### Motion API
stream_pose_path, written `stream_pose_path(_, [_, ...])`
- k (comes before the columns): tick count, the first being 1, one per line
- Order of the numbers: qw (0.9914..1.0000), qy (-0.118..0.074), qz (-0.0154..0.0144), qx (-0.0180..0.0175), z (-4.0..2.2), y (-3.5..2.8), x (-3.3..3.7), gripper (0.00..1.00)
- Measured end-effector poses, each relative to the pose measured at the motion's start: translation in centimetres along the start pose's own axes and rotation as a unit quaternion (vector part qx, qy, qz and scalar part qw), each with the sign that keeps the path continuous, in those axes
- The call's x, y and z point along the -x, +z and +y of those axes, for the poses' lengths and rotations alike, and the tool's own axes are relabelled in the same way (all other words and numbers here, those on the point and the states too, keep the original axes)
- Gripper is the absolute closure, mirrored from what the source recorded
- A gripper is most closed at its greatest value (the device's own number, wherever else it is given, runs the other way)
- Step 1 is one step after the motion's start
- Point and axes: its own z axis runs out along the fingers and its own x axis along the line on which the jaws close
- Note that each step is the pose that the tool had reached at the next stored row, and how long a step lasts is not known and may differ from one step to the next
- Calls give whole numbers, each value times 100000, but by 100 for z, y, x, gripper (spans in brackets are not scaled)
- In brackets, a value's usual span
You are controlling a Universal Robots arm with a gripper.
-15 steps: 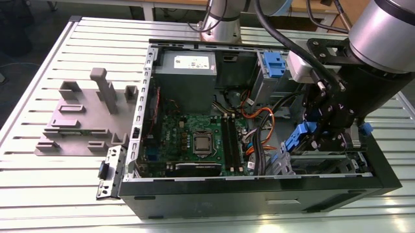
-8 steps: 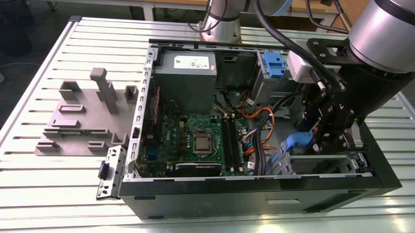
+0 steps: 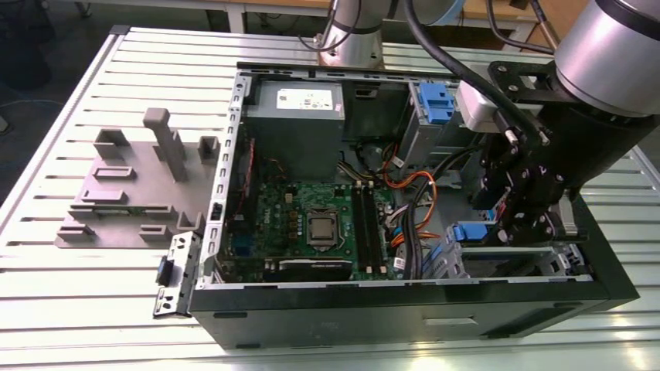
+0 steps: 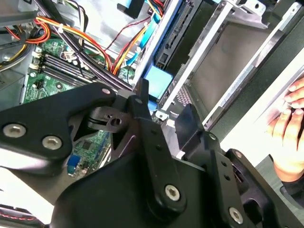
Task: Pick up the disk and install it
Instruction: 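Insert the disk into the insertion slot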
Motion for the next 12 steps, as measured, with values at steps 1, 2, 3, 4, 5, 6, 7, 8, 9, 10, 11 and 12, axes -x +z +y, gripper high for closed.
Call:
stream_pose_path(1, [100000,0,7,1,0,0,0,52])
stream_pose_path(2, [100000,1,16,1,0,0,0,52])
stream_pose_path(3, [100000,1,20,-2,0,0,0,58])
stream_pose_path(4, [100000,1,26,1,0,0,0,64])
stream_pose_path(5, [100000,-2,35,0,0,0,0,64])
stream_pose_path(6, [100000,2,42,-1,0,0,0,70])
stream_pose_path(7, [100000,1,56,0,0,0,0,76])
stream_pose_path(8, [100000,-1,72,-2,0,0,0,82])
stream_pose_path(9, [100000,-1,81,-1,0,0,0,89])
stream_pose_path(10, [100000,-1,89,-3,0,0,0,89])
stream_pose_path(11, [100000,0,95,-3,0,0,0,89])
stream_pose_path(12, [100000,-1,104,-4,0,0,0,89])
